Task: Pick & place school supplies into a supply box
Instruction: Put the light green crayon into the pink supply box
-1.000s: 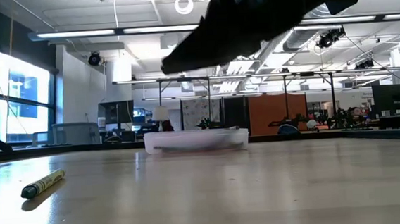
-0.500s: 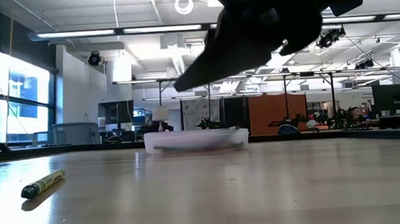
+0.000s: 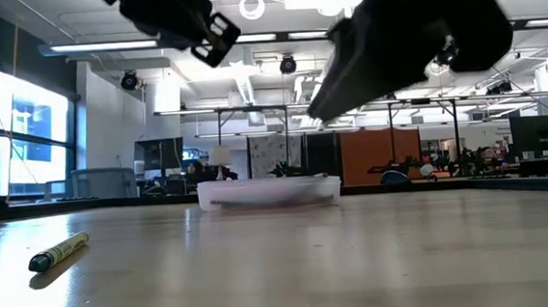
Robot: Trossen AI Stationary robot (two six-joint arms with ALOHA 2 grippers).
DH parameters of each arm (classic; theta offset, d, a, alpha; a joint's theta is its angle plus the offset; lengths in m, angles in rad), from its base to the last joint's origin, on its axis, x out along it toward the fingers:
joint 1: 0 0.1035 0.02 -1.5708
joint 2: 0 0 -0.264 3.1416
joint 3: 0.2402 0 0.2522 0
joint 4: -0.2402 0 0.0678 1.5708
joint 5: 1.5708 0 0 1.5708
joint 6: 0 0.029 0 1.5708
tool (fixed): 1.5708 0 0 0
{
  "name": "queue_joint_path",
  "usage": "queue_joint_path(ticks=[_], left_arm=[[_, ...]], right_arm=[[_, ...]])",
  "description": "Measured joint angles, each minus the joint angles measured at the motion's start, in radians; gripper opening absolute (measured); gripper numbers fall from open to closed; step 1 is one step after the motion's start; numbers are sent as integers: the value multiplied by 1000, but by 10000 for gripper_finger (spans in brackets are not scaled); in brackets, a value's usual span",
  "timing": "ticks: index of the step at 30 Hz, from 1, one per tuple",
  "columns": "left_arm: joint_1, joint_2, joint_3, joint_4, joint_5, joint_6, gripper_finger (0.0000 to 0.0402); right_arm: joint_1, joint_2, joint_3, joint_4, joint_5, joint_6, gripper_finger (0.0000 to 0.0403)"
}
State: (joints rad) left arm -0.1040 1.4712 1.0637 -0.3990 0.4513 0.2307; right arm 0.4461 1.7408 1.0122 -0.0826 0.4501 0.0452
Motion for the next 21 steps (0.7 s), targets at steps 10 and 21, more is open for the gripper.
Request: queue_joint_path(ticks=[10,21], left_arm=[[-23,0,-93,147,-123,-67,49],[-34,0,-82,308,-72,-135,49]], right_arm=[[45,-178,0,-148,214,41,113],[46,-231,0,-144,35,193,113]])
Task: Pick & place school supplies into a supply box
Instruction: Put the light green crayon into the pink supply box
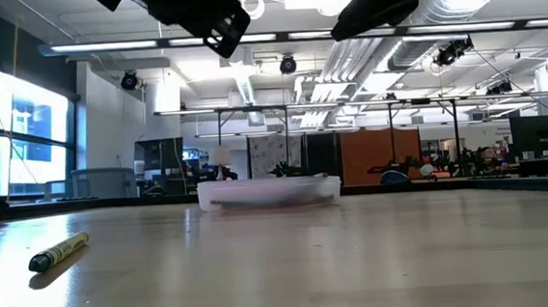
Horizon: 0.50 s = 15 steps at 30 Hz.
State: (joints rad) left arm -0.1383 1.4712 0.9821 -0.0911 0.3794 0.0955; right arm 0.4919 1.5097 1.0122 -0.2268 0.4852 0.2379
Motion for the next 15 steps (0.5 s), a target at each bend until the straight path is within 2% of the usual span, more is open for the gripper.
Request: queue_joint_path(ticks=[3,6,10,15], left_arm=[[0,0,0,2,63,-25,49],[0,0,0,3,68,-26,49],[0,0,0,5,5,-27,49],[0,0,0,-31,-40,-21,49]], right_arm=[[0,0,0,0,-72,11,113],[0,0,0,0,-112,72,113],[0,0,0,-1,-111,152,113],[0,0,0,0,-103,159,113]])
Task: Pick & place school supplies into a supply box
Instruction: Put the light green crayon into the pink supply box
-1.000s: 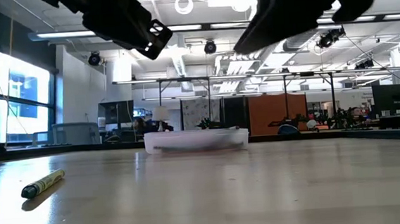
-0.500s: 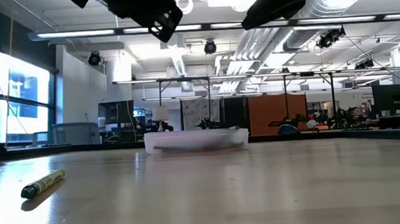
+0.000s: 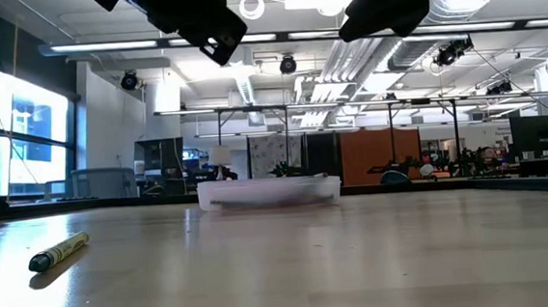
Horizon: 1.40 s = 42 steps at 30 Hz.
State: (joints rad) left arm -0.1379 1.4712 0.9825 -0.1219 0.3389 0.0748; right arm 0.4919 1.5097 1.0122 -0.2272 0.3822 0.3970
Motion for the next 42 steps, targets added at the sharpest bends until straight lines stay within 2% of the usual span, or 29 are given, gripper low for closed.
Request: queue_joint_path(ticks=[5,9,13,16,19,26,36,42], left_arm=[[0,1,0,-31,25,2,59],[0,23,-1,-49,45,30,106],[-1,52,-7,-47,184,105,153],[-25,75,-26,-33,283,196,166],[-55,86,-67,-55,319,267,165],[-107,134,-143,106,325,310,143],[-105,209,-239,278,280,324,132],[-105,286,-256,285,279,351,125]], right_arm=[[0,0,0,7,0,11,113],[0,0,0,7,0,10,113],[0,0,0,8,0,8,113],[0,0,0,8,0,6,113],[-1,0,0,9,4,-10,113],[-1,0,0,8,47,-13,113],[-3,0,0,20,82,-8,113],[-5,0,0,32,84,-5,113]])
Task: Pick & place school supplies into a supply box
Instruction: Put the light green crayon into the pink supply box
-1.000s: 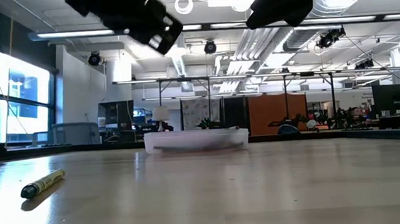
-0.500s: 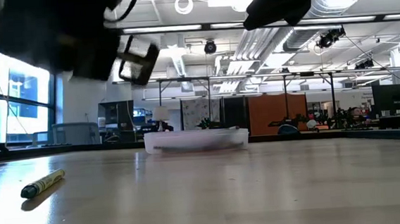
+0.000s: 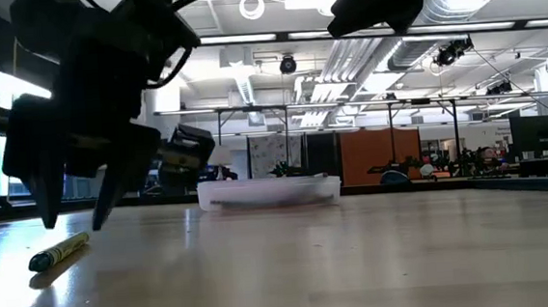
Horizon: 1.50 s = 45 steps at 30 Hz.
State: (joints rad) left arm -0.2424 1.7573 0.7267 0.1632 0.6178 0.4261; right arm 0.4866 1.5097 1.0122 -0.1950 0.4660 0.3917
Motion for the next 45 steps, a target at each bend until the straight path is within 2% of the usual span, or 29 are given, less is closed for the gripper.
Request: queue_joint_path(ticks=[3,8,13,23,31,36,40,45], left_arm=[[0,58,6,49,12,32,120],[4,133,7,99,113,42,112],[5,187,7,122,123,41,104],[0,266,6,305,129,-67,70],[-2,266,6,330,76,-75,65],[-3,270,31,358,36,-202,65],[-6,273,48,387,-44,-228,70],[-2,278,65,485,-133,-230,52]], right_arm=[[-6,0,0,9,-1,0,113],[-23,0,0,14,-3,-1,113],[-41,0,0,25,-4,-6,113],[-55,0,0,36,-12,-11,113],[-55,0,0,35,-13,-18,113],[-55,0,0,36,-66,-17,113],[-55,0,0,36,-96,-16,113],[-54,0,0,37,-127,-7,113]])
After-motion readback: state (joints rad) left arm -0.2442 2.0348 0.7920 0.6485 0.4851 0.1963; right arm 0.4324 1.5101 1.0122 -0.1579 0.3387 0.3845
